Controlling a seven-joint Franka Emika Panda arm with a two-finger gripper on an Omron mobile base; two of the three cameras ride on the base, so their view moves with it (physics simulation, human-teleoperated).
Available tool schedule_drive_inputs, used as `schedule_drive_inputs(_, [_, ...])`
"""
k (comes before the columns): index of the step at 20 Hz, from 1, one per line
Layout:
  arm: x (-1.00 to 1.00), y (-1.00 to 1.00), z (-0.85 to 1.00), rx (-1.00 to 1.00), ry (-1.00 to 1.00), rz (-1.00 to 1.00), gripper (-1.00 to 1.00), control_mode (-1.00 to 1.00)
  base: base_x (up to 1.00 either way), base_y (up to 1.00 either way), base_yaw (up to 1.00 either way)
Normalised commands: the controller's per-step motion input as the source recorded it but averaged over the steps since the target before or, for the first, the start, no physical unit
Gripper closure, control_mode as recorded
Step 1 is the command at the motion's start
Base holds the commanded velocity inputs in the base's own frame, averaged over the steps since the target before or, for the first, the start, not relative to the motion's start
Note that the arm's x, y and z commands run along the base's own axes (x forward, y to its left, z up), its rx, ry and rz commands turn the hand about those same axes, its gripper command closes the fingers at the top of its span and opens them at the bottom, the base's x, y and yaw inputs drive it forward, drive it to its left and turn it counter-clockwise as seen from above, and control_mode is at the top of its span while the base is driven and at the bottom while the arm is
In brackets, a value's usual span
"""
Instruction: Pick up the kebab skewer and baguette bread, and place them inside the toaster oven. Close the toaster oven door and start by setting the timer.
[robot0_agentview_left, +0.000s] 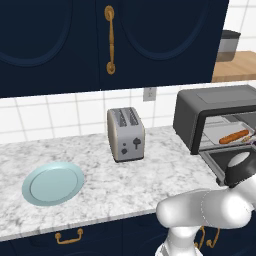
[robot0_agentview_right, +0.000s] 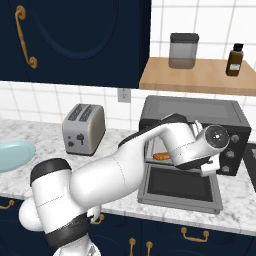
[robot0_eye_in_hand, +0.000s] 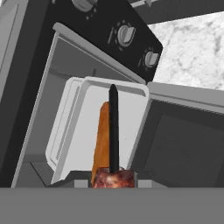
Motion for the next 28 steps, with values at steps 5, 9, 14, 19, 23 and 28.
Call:
schedule_drive_inputs(5, [0.24,0.0,-0.1,0.0,0.0,0.0,1.0,-1.0,0.0,0.0,0.0])
schedule_drive_inputs(9, [0.21,0.0,-0.02,0.0,0.0,0.0,1.0,-1.0,0.0,0.0,0.0])
schedule_drive_inputs(14, [0.13,0.01,-0.05,0.01,0.0,0.0,1.0,-1.0,0.0,0.0,0.0])
schedule_drive_inputs(19, [-0.01,0.07,-0.01,0.11,-0.12,0.0,1.0,-1.0,0.0,0.0,0.0])
schedule_drive_inputs(23, [0.0,0.25,0.0,0.1,-0.15,0.0,1.0,-1.0,0.0,0.0,0.0])
schedule_drive_inputs(28, [0.0,0.33,0.0,0.03,-0.08,0.0,1.0,-1.0,0.0,0.0,0.0])
